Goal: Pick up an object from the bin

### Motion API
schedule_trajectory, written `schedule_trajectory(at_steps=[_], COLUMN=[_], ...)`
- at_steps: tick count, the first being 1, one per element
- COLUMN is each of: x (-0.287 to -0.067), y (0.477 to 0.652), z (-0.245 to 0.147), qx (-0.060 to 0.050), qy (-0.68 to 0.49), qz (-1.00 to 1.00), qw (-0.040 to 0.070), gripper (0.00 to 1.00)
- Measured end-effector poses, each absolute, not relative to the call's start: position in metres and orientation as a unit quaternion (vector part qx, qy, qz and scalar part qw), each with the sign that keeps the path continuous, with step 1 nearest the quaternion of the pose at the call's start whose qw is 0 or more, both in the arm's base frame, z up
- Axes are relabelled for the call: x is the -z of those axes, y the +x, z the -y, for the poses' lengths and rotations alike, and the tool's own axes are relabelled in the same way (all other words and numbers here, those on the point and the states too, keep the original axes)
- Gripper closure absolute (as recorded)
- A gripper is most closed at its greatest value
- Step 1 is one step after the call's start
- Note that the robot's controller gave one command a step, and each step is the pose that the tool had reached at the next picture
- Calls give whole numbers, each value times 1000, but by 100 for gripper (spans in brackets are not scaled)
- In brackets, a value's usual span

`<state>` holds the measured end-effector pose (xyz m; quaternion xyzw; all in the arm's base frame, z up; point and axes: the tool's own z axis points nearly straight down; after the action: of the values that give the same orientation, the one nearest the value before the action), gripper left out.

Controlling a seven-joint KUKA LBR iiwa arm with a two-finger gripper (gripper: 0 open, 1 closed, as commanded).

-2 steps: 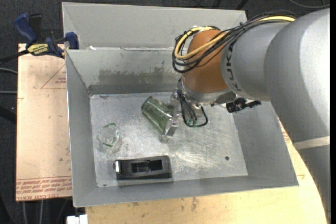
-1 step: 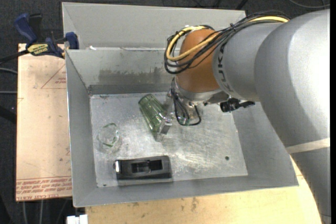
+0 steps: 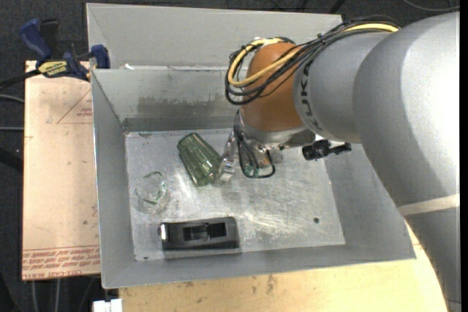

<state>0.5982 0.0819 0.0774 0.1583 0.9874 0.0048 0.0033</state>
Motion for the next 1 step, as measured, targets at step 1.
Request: schedule_trajectory(at_steps=[1], x=[-77], y=[598], z=[-82], qx=[-5], qy=[158], qz=[-987], qw=[3], gripper=[100])
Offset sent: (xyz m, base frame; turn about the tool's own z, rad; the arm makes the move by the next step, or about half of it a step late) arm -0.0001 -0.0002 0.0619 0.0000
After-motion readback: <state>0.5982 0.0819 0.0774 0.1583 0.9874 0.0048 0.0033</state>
